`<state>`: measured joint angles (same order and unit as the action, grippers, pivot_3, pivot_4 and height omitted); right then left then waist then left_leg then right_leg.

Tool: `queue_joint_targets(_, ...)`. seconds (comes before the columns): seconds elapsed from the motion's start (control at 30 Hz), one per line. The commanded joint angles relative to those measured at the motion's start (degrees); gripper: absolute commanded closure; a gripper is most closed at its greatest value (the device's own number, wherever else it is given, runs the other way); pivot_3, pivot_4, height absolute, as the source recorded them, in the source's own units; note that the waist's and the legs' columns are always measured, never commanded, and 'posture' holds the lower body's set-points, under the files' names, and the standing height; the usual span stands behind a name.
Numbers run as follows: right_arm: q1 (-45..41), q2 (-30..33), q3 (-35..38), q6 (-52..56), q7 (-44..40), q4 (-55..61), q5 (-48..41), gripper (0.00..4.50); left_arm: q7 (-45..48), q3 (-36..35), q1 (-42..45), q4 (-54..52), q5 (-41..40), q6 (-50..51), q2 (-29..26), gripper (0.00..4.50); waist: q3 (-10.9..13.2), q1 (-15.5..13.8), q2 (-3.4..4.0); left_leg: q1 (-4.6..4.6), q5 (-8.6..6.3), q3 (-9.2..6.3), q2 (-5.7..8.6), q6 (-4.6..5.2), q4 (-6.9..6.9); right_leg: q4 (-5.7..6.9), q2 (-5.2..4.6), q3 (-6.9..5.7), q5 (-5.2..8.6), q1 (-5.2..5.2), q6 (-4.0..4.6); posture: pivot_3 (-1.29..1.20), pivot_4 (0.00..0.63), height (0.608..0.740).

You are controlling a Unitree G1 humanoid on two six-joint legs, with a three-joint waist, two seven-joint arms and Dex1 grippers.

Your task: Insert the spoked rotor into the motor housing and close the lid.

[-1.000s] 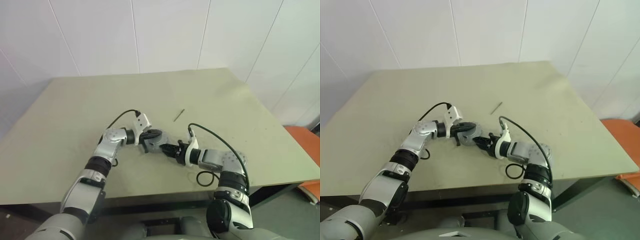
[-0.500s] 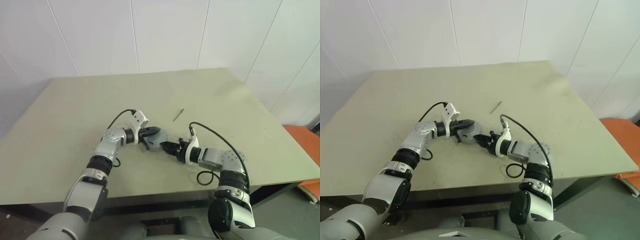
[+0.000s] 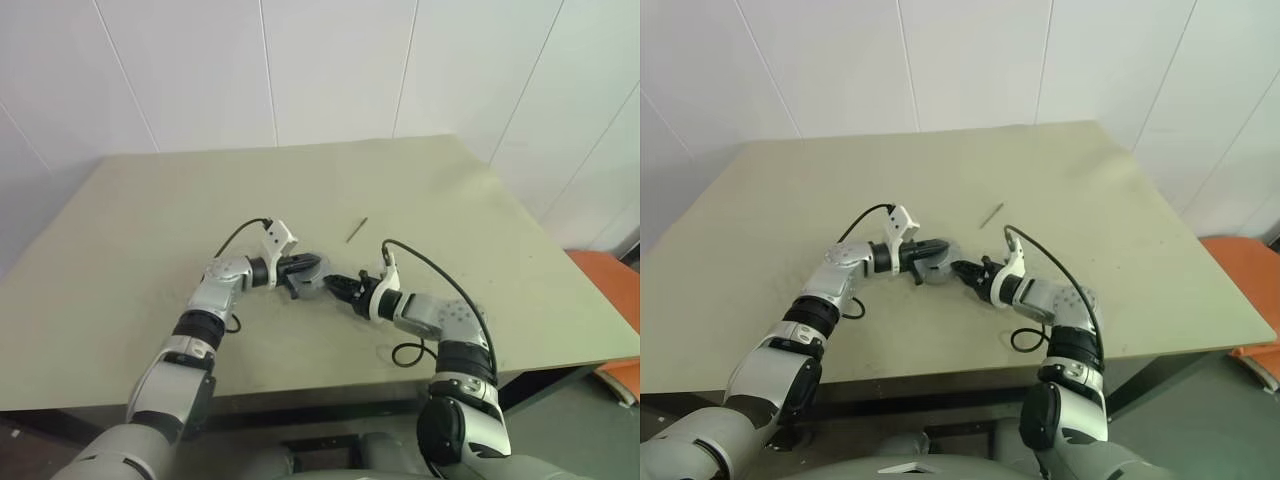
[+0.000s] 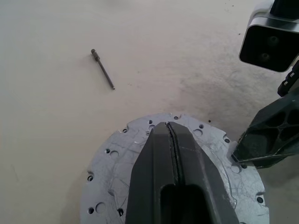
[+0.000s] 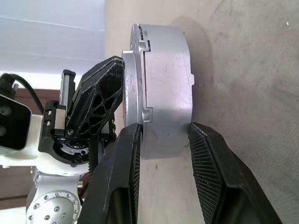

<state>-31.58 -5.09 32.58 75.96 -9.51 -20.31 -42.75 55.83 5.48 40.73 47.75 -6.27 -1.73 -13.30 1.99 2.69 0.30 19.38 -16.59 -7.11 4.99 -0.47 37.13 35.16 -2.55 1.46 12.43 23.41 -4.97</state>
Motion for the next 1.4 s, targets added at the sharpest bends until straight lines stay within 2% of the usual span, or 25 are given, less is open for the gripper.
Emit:
queue_joint_targets(0.03, -0.18, -0.27, -2.82, 0.72, 0.16, -0.17, 0.05, 3.28, -0.19, -2.89, 1.7, -1.07, -2.74, 1.63, 0.18, 4.5, 0.01, 0.04, 0.01, 0.0, 0.0, 0.0, 0.0, 0.0, 0.0, 0.0, 0.0, 0.0, 0.0, 0.0, 0.0, 0.0, 0.0, 0.74)
queue_joint_targets(0.27, -0.84, 0.65, -3.11, 0.06, -0.85, -1.38, -0.44, 3.28, -7.16, -20.34, 9.44, 1.1, -19.93, 19.72, 0.52, 4.5, 0.1, 0.04, -0.06, 0.09, 0.0, -0.05, 0.0, 0.0, 0.01, 0.0, 0.01, -0.04, 0.0, 0.08, -0.01, 0.0, 0.0, 0.74)
queue_joint_targets(0.4, -2.0, 0.84, -2.55, -1.43, -1.2, -2.35, -1.27, 3.28, -13.64, -27.01, 11.87, 6.22, -24.37, 29.97, -2.41, 4.5, 0.09, 0.62, -0.04, 0.05, 0.0, -0.04, 0.01, 0.0, -0.05, -0.04, 0.03, -0.03, 0.01, 0.07, -0.03, 0.0, 0.0, 0.74)
queue_joint_targets(0.47, -2.53, 0.65, -2.19, -2.64, -1.37, -2.91, -1.67, 3.28, -15.92, -29.14, 11.32, 7.57, -25.94, 35.29, -3.65, 4.5, 0.09, 0.89, -0.03, 0.03, 0.0, -0.05, 0.02, 0.0, -0.08, -0.04, 0.02, -0.03, 0.02, 0.07, -0.04, 0.0, 0.0, 0.74)
queue_joint_targets(0.6, -5.3, -3.02, 0.95, -8.67, -1.32, -5.35, -4.88, 3.28, -19.15, -31.62, 3.68, 4.7, -28.49, 48.24, -5.87, 4.5, 0.1, 1.52, -0.02, 0.04, 0.0, -0.06, 0.07, 0.0, -0.11, -0.03, 0.02, 0.04, 0.01, 0.13, -0.03, 0.0, 0.0, 0.74)
queue_joint_targets(0.83, -8.31, -4.76, 0.89, -14.01, -1.23, -8.39, -6.8, 3.28, -22.83, -38.46, -3.85, -4.65, -36.35, 59.13, -6.37, 4.5, 0.24, 1.19, -0.15, 0.42, 0.02, -0.23, 0.14, -0.07, -0.16, 0.03, -0.06, 0.06, -0.13, 0.53, 0.22, 0.0, 0.0, 0.74)
queue_joint_targets(0.93, -10.1, -4.9, 0.31, -16.14, -1.46, -10.89, -6.73, 3.28, -24.79, -40.38, -4.85, -6.68, -37.93, 59.7, -5.26, 3.93, 0.22, 1.07, -0.18, 0.86, 0.08, -0.23, 0.19, -0.18, -0.12, 0.04, -0.11, 0.07, -0.16, 0.95, 0.25, 0.0, 0.0, 0.74)
queue_joint_targets(1.33, -12.87, -5.46, -4.23, -21.47, -4.32, -17.68, -5.8, 3.28, -29.29, -41.35, -5.63, -12.17, -42.77, 62.88, 0.57, 0.03, 0.22, 1.31, -0.18, 0.99, 0.12, -0.23, 0.18, -0.26, -0.14, 0.06, -0.1, 0.08, -0.2, 1.11, 0.3, 0.0, 0.0, 0.74)
queue_joint_targets(1.4, -13.27, -5.44, -4.63, -21.93, -4.94, -18.35, -5.94, 3.28, -29.6, -41.42, -5.58, -12.1, -42.83, 63.14, 0.63, 0.03, 0.22, 1.3, -0.18, 0.98, 0.14, -0.23, 0.18, -0.29, -0.14, 0.08, -0.1, 0.08, -0.21, 1.11, 0.32, 0.0, 0.0, 0.74)
